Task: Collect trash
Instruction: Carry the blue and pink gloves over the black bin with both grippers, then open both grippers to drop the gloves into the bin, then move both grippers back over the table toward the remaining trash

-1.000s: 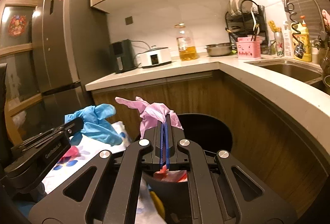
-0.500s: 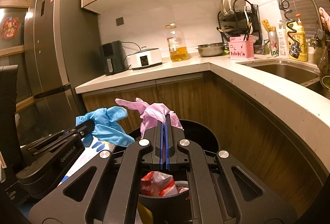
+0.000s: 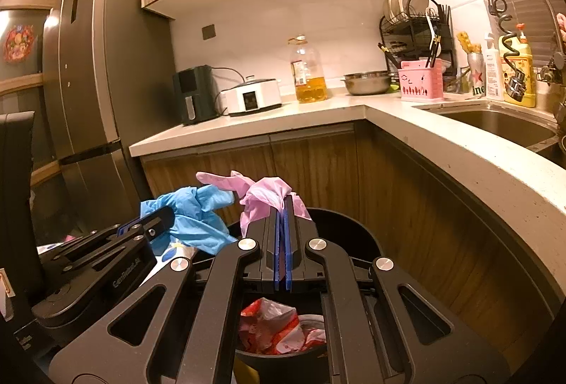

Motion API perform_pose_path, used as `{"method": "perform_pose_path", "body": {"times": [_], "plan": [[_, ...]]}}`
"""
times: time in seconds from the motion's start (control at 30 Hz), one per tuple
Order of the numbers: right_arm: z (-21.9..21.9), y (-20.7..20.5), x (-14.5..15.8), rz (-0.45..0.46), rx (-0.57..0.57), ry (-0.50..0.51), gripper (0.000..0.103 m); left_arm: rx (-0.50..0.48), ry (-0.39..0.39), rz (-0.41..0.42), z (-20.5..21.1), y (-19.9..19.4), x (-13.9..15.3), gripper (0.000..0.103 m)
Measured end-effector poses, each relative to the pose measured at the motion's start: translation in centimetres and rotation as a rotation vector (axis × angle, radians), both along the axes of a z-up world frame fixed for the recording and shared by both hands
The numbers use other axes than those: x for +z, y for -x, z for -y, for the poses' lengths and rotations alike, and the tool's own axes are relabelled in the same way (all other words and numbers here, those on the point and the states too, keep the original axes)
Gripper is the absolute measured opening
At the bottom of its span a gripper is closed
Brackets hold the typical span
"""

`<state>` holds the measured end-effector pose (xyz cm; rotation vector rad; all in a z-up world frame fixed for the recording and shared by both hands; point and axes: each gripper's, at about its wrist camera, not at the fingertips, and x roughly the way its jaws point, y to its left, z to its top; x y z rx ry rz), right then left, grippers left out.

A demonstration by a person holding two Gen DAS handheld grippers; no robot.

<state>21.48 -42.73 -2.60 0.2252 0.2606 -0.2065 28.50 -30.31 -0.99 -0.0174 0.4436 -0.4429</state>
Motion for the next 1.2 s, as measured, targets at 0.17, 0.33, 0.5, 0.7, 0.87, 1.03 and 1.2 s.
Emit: {"method": "perform_pose_path", "body": {"times": [0.17, 0.33, 0.5, 0.7, 0.87, 1.03, 1.2], "plan": [[0.4, -0.6, -0.2, -0.021, -0.008, -0.015, 0.008, -0.002, -0.007, 0.0, 0.2, -0.1, -0.2, 0.014], [0.9, -0.6, -0.6, -0.031, -0.018, -0.028, 0.02, 0.01, -0.009, -0.005, -0.1, -0.3, -0.5, 0.029], [1.2, -0.6, -0.8, -0.038, -0.024, -0.043, 0.035, 0.041, 0.003, -0.018, -1.1, -0.5, -0.8, 0.05], [1.0, -0.8, -1.3, -0.079, -0.033, -0.03, 0.051, 0.089, 0.014, -0.032, -2.8, -0.3, -1.3, 0.063], [0.8, -1.0, -2.3, -0.128, -0.029, -0.032, 0.06, 0.123, 0.027, -0.037, -4.3, 0.2, -1.2, 0.067], [0.6, -0.5, -3.1, -0.163, -0.037, -0.028, 0.07, 0.143, 0.034, -0.029, -5.3, 1.1, -0.9, 0.071], [-0.2, -0.2, -4.2, -0.214, -0.037, 0.012, 0.075, 0.162, 0.031, -0.016, -6.1, 2.2, -0.7, 0.073]]}}
